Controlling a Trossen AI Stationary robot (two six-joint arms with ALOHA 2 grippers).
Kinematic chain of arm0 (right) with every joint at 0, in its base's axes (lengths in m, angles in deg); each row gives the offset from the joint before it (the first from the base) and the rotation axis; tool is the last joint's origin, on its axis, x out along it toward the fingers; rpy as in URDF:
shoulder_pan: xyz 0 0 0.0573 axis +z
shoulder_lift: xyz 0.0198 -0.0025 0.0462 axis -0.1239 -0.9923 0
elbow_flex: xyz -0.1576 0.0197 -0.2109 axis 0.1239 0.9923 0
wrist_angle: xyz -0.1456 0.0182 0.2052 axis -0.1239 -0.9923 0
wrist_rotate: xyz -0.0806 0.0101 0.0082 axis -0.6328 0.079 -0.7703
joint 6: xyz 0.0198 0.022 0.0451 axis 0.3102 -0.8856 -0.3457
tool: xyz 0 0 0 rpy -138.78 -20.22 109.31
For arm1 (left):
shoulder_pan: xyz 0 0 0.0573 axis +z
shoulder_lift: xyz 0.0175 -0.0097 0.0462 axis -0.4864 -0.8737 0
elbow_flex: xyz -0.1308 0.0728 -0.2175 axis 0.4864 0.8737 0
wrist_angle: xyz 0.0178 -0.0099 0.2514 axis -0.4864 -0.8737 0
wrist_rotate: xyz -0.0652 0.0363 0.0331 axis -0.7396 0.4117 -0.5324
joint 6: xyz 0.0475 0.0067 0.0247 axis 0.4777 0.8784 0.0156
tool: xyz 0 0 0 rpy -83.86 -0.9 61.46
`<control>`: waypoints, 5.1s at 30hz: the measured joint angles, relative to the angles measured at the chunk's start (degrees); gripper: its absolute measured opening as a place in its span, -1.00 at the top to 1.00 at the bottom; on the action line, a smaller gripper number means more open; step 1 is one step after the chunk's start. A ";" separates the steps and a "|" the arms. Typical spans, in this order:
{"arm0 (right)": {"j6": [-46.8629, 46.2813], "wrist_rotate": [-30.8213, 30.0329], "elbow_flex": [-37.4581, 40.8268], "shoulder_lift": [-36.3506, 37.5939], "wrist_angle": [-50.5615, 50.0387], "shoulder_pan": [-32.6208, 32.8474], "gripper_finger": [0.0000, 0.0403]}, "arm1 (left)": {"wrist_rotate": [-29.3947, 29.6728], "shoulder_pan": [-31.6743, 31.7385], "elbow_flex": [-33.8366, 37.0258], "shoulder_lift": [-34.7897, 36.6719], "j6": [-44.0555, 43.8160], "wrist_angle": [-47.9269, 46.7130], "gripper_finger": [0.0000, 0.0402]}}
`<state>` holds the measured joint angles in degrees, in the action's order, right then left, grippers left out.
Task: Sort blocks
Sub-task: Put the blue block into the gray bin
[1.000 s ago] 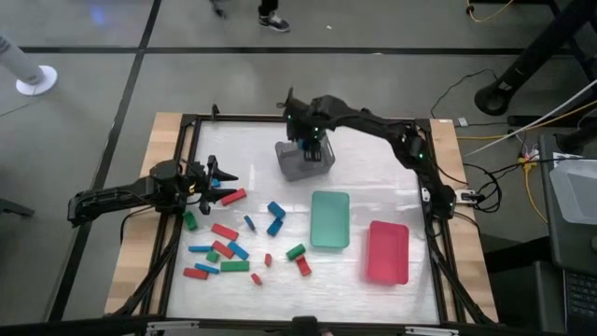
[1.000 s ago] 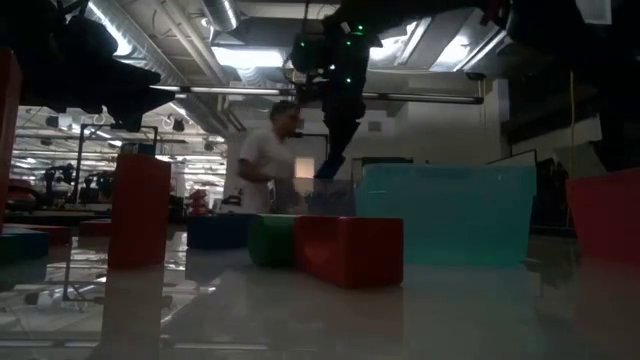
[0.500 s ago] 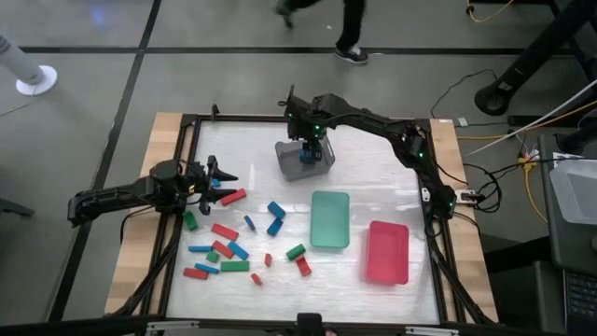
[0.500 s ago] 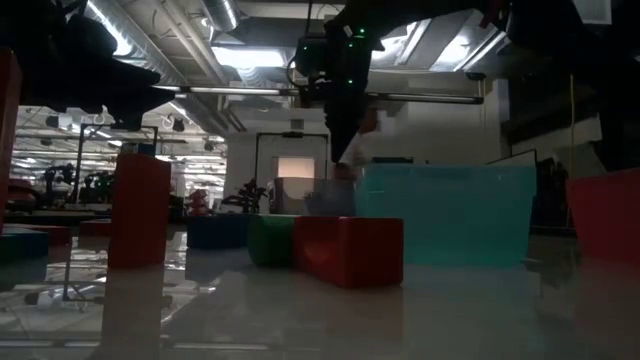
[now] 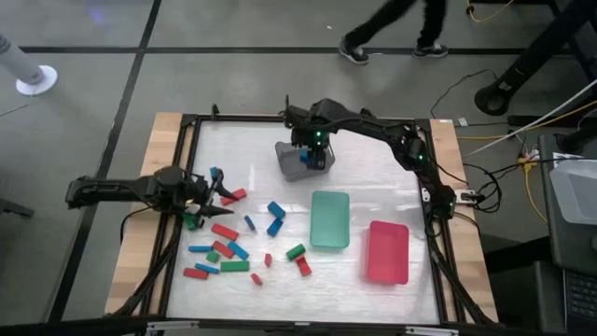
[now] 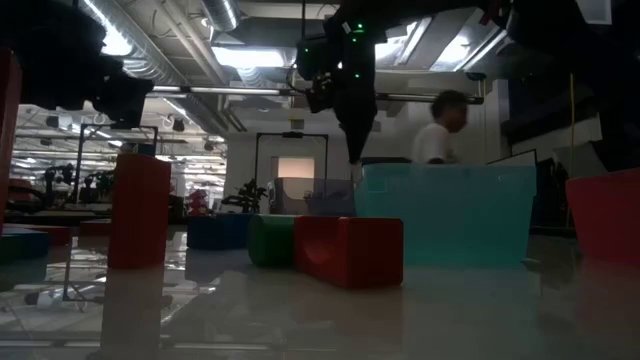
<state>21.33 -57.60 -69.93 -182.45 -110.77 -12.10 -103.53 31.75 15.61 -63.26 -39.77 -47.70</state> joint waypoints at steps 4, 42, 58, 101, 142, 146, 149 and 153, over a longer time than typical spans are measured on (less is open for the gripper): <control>0.27 0.48 0.00 0.00 2.23 2.73 -0.01 | 2.03 -1.64 0.00 -4.04 3.60 -0.24 0.08; -0.17 -0.03 -0.02 0.02 12.35 21.30 -0.01 | 2.11 -1.94 0.00 -21.45 7.48 7.51 0.08; -0.33 -0.44 -0.02 0.02 13.88 21.50 -0.01 | 0.08 -2.70 0.00 -26.68 7.61 16.47 0.08; -0.29 -0.44 -0.02 0.02 15.26 21.46 -0.01 | 2.03 -6.73 -5.31 -39.63 11.54 14.53 0.08; -27.44 -10.40 -0.02 0.02 10.14 26.27 -0.01 | 13.84 10.63 -14.84 -52.48 25.42 40.29 0.81; -31.42 -13.67 -0.02 0.02 10.43 28.03 -0.01 | 12.26 15.87 -19.03 -57.44 25.22 40.37 0.79; -34.86 -14.57 -0.02 0.02 11.87 28.98 -0.01 | 9.14 18.30 -22.31 -63.09 25.05 40.29 0.76; -39.46 -14.61 -0.02 -0.18 13.86 29.98 -0.01 | 8.65 20.36 -26.23 -70.67 25.93 40.13 0.75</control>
<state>-18.13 -72.20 -69.95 -182.63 -96.91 17.87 -94.88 52.11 -10.61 -133.92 -13.85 -7.57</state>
